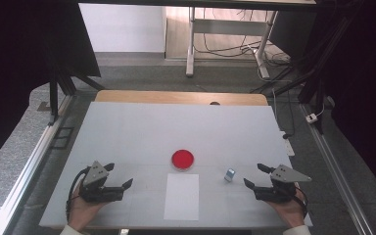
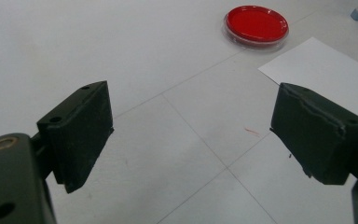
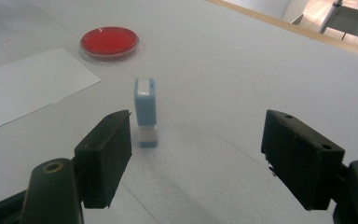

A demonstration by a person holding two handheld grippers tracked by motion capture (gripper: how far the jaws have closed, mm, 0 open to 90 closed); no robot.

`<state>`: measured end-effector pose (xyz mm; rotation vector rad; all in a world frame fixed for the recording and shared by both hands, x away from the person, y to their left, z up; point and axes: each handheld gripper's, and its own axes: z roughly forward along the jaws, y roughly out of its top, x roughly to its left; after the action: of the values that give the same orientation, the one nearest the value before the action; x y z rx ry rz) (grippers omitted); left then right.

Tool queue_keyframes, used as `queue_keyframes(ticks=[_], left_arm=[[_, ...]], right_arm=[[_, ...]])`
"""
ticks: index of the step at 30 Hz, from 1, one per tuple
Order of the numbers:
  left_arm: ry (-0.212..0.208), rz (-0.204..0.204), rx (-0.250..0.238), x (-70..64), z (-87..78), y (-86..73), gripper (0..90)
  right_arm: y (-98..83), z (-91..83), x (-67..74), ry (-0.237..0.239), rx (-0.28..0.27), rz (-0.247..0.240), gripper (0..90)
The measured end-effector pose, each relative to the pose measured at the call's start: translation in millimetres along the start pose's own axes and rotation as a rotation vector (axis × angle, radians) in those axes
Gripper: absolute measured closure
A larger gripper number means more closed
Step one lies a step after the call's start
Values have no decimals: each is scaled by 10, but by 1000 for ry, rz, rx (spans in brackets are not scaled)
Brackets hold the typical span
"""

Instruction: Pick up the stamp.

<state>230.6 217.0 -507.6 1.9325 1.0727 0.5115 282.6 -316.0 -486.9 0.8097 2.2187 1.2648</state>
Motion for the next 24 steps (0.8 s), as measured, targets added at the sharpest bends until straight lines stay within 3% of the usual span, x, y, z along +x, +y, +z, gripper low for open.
queue_keyframes(ticks=[14, 24], left_arm=[[-14, 9, 4, -13, 15, -1, 136], [-20, 7, 13, -13, 41, -25, 140]], right_arm=[[204, 9, 83, 41, -8, 0, 262], [379, 127, 148, 75, 9, -15, 277]])
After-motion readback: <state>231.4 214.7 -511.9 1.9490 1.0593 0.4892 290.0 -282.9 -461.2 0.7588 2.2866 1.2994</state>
